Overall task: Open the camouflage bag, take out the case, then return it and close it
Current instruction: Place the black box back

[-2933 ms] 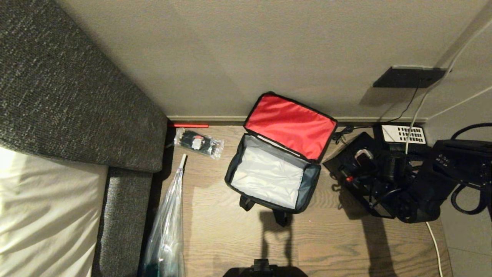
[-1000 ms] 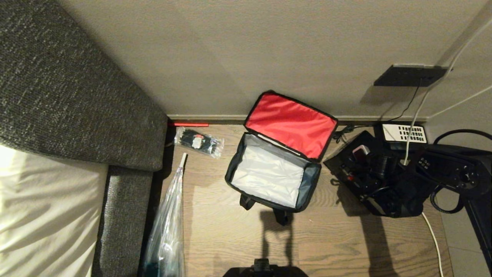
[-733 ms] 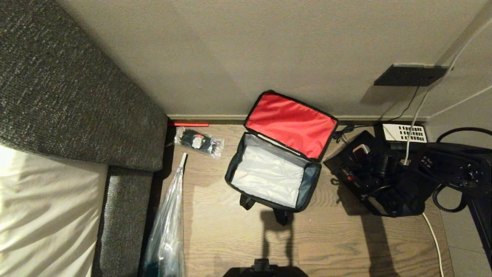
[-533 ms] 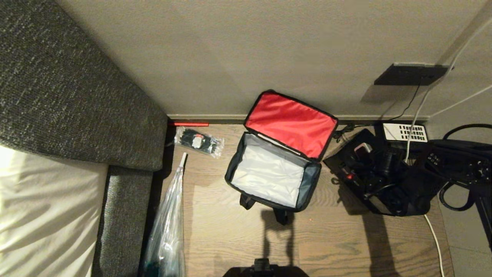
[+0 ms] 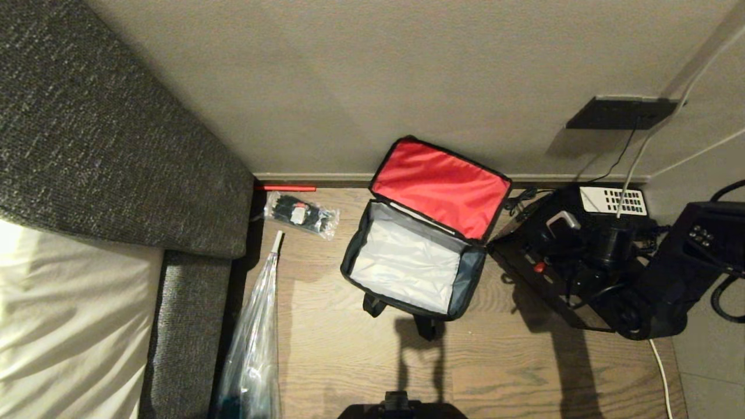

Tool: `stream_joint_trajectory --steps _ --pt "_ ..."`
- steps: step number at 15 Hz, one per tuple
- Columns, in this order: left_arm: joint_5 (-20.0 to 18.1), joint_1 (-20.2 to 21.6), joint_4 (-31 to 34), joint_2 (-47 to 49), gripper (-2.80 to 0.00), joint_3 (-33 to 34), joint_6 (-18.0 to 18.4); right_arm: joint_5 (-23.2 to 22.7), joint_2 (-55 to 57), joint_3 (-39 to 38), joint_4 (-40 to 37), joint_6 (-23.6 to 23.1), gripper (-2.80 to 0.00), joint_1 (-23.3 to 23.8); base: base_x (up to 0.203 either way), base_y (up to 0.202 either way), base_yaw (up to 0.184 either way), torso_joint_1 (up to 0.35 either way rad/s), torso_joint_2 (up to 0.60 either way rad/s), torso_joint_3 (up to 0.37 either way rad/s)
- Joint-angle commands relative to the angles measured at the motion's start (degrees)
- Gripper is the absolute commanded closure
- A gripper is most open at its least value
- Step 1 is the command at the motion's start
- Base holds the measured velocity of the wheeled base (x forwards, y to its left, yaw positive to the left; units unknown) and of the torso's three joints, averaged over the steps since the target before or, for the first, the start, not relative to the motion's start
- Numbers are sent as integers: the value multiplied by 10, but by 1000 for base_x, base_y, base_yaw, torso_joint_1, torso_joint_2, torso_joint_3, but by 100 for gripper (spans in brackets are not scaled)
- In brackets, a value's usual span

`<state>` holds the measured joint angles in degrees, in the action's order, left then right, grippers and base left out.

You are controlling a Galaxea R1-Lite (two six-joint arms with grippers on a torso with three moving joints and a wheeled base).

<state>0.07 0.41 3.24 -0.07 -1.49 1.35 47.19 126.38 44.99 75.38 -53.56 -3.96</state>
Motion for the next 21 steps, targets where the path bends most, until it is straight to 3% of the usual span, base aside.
stream_joint_trajectory --steps 1,10,15,21 --pt "0 0 0 1 0 0 0 2 -74 -32 2 -16 0 -1 0 0 0 0 0 0" --pt "0 0 0 1 0 0 0 1 -255 -51 -117 -93 0 -15 0 0 0 0 0 0" --pt "0 0 0 1 0 0 0 7 -301 -36 -190 -96 0 -67 0 0 0 0 0 0" --pt "0 0 0 1 0 0 0 65 -310 -10 -228 -94 0 -139 0 0 0 0 0 0"
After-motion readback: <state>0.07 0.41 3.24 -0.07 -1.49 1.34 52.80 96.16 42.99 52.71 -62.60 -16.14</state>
